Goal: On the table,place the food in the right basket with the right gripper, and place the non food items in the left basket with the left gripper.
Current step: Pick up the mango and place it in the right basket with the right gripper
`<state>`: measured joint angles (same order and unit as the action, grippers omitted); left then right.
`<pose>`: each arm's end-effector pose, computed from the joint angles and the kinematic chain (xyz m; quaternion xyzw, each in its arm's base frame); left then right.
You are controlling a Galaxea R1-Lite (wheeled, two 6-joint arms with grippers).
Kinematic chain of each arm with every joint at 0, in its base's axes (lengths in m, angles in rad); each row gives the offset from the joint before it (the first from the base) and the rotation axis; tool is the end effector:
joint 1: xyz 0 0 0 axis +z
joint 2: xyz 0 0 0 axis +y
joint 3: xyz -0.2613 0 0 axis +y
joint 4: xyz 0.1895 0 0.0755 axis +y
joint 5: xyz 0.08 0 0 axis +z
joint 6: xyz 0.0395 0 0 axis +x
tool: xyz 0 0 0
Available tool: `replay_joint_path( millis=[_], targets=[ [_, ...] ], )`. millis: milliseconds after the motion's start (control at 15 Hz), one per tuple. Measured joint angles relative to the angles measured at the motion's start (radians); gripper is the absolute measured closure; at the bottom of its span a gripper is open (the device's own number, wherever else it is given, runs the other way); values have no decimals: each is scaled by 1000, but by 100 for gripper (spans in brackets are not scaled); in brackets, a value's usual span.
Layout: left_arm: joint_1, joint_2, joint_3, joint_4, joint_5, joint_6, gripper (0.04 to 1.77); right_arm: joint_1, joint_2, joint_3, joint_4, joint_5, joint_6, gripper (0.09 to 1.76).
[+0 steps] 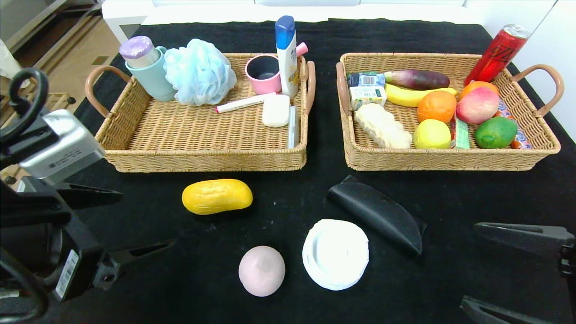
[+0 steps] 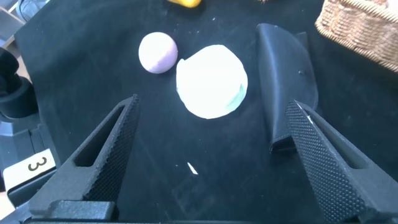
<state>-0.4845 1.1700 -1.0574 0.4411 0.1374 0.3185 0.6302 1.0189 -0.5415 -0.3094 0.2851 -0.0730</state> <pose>0.1761 -0.0866 0.2317 0.2328 0.2306 -0.2053 0.9222 0.1407 0.1164 0.1828 -0.0470 0.0665 0.4430 0.8928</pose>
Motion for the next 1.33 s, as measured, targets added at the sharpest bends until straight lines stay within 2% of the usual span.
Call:
replay_joint_path(
  millis=[200,467,667,1067,1333],
  targets=[
    [-3,84,-54,11,10,87,9,-3,-7,1,0,3,0,15],
    [2,206,-133,17,115,175,9,-42,-8,-3,0,61,9,15],
    [0,274,-183,37,141,179,9,-76,-11,-6,0,90,10,14],
    [1,351,-219,36,169,172,9,-83,-13,-6,0,91,9,14],
    [-2,394,-248,27,162,169,9,-83,-16,-6,-1,91,9,14]
  ],
)
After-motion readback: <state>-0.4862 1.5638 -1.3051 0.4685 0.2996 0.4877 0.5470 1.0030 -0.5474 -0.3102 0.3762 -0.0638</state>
